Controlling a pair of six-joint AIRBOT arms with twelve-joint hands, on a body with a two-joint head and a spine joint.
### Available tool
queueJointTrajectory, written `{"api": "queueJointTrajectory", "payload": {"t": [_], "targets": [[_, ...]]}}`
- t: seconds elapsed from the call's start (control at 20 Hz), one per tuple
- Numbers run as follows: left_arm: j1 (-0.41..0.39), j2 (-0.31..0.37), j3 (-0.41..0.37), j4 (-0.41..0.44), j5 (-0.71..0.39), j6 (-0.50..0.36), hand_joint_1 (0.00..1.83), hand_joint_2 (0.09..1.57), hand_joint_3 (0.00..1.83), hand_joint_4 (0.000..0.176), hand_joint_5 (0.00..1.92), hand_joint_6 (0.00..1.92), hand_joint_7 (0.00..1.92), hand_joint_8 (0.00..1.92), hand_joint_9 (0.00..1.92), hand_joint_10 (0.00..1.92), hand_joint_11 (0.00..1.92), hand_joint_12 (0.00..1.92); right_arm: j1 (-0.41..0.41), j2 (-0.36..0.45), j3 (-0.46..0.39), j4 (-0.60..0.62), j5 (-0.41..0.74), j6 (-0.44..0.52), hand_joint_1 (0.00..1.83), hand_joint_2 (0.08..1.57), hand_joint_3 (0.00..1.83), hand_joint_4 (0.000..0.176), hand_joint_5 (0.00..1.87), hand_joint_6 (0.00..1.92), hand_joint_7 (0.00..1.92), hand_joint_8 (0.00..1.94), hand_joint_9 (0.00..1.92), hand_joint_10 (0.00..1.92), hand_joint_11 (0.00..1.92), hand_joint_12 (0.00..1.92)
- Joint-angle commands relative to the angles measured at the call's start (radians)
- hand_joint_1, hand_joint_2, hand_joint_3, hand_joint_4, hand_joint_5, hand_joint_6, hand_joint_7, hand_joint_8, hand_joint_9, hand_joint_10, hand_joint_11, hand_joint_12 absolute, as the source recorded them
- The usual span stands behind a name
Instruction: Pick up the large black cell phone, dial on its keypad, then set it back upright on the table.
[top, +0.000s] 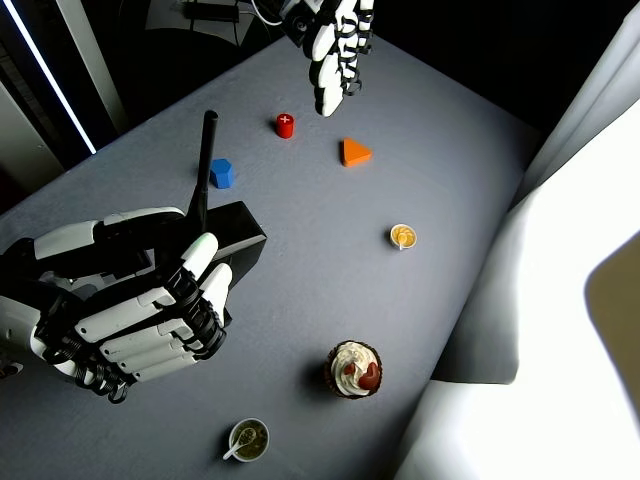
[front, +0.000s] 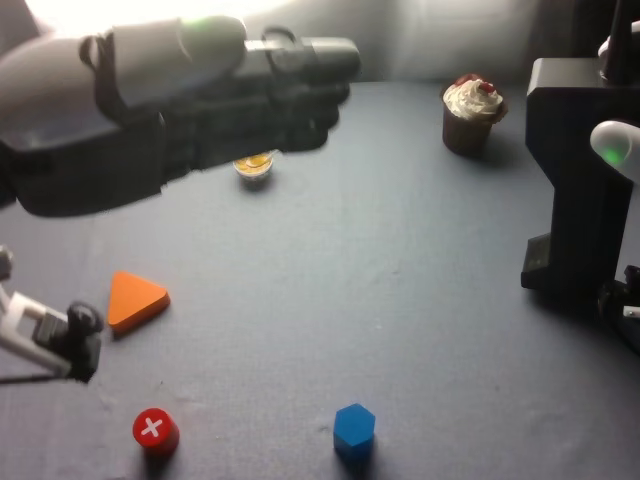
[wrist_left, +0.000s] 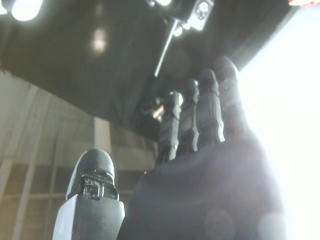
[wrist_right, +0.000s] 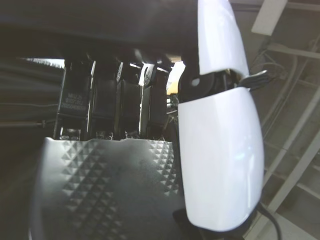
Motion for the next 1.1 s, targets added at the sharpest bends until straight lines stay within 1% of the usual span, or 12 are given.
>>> {"api": "queueJointTrajectory", "payload": {"t": [0.0, 0.15, 0.2, 0.25, 0.3, 0.4, 0.6, 0.75, 0.85, 0.9, 1.0, 1.05], "targets": [[-0.017, 0.008, -0.010, -0.056, -0.111, -0.008, 0.00, 1.19, 0.00, 0.046, 0.15, 0.00, 0.14, 0.00, 0.11, 0.00, 0.00, 0.23, 0.000, 0.010, 0.004, -0.013, 0.139, 0.019, 1.48, 1.13, 0.00, 0.000, 0.96, 0.86, 0.82, 1.12, 0.82, 1.26, 0.86, 1.57], [-0.008, 0.007, -0.035, -0.053, -0.111, -0.008, 0.00, 1.19, 0.00, 0.049, 0.16, 0.01, 0.14, 0.00, 0.11, 0.00, 0.00, 0.23, 0.000, 0.011, 0.003, -0.013, 0.139, 0.017, 1.48, 1.13, 0.00, 0.000, 0.95, 0.89, 0.83, 1.10, 0.84, 1.22, 0.85, 1.57], [-0.007, 0.007, -0.038, -0.050, -0.111, -0.009, 0.00, 1.19, 0.00, 0.051, 0.17, 0.00, 0.14, 0.00, 0.12, 0.00, 0.00, 0.28, 0.000, 0.011, 0.002, -0.013, 0.139, 0.016, 1.49, 1.11, 0.00, 0.000, 0.99, 0.79, 0.85, 1.10, 0.87, 1.18, 0.88, 1.54], [-0.004, 0.009, -0.038, -0.043, -0.110, -0.010, 0.00, 1.19, 0.00, 0.050, 0.18, 0.01, 0.15, 0.00, 0.13, 0.00, 0.00, 0.28, 0.000, 0.011, 0.002, -0.013, 0.139, 0.016, 1.49, 1.11, 0.00, 0.000, 0.99, 0.78, 0.85, 1.10, 0.87, 1.17, 0.88, 1.54], [-0.002, 0.012, -0.037, -0.040, -0.109, -0.012, 0.00, 1.19, 0.00, 0.052, 0.18, 0.00, 0.15, 0.00, 0.12, 0.00, 0.00, 0.28, 0.000, 0.012, 0.002, -0.013, 0.139, 0.016, 1.49, 1.11, 0.00, 0.000, 0.96, 0.83, 0.84, 1.14, 0.88, 1.16, 0.91, 1.49], [0.003, 0.013, -0.031, -0.039, -0.108, -0.012, 0.00, 1.19, 0.00, 0.053, 0.17, 0.00, 0.14, 0.00, 0.12, 0.00, 0.00, 0.27, -0.001, 0.012, 0.000, -0.013, 0.139, 0.016, 1.49, 1.13, 0.00, 0.000, 0.95, 0.83, 0.80, 1.21, 0.84, 1.22, 0.87, 1.55], [0.011, 0.015, -0.032, -0.035, -0.107, -0.013, 0.00, 1.19, 0.00, 0.051, 0.18, 0.00, 0.14, 0.00, 0.12, 0.00, 0.00, 0.27, -0.003, 0.011, -0.001, -0.013, 0.139, 0.014, 1.49, 1.12, 0.00, 0.000, 0.92, 0.94, 0.83, 1.12, 0.85, 1.19, 0.89, 1.50], [0.006, 0.012, -0.038, -0.028, -0.106, -0.014, 0.00, 1.19, 0.00, 0.055, 0.20, 0.00, 0.16, 0.00, 0.14, 0.00, 0.00, 0.31, -0.006, 0.012, -0.004, -0.014, 0.139, 0.014, 1.49, 1.12, 0.00, 0.000, 0.95, 0.91, 0.83, 1.09, 0.86, 1.19, 0.87, 1.54], [-0.004, 0.013, -0.041, -0.013, -0.104, -0.017, 0.00, 1.19, 0.00, 0.054, 0.19, 0.00, 0.17, 0.00, 0.14, 0.00, 0.00, 0.31, -0.006, 0.012, -0.004, -0.014, 0.139, 0.012, 1.48, 1.14, 0.00, 0.000, 0.88, 1.04, 0.79, 1.12, 0.83, 1.22, 0.87, 1.54], [-0.009, 0.015, -0.043, -0.011, -0.104, -0.017, 0.00, 1.19, 0.00, 0.054, 0.19, 0.00, 0.15, 0.00, 0.13, 0.00, 0.00, 0.31, -0.006, 0.012, -0.003, -0.014, 0.139, 0.012, 1.49, 1.12, 0.00, 0.000, 0.90, 1.00, 0.86, 1.02, 0.88, 1.16, 0.91, 1.49], [-0.016, 0.019, -0.049, -0.007, -0.103, -0.018, 0.00, 1.20, 0.00, 0.055, 0.18, 0.00, 0.14, 0.00, 0.13, 0.00, 0.00, 0.27, -0.006, 0.012, -0.002, -0.014, 0.139, 0.011, 1.49, 1.11, 0.00, 0.000, 0.89, 1.02, 0.89, 0.97, 0.90, 1.14, 0.91, 1.49], [-0.016, 0.019, -0.050, -0.005, -0.103, -0.018, 0.00, 1.20, 0.00, 0.049, 0.19, 0.01, 0.15, 0.01, 0.13, 0.00, 0.00, 0.26, -0.006, 0.012, -0.002, -0.014, 0.139, 0.011, 1.48, 1.13, 0.01, 0.000, 0.86, 1.08, 0.84, 1.03, 0.87, 1.18, 0.87, 1.55]]}}
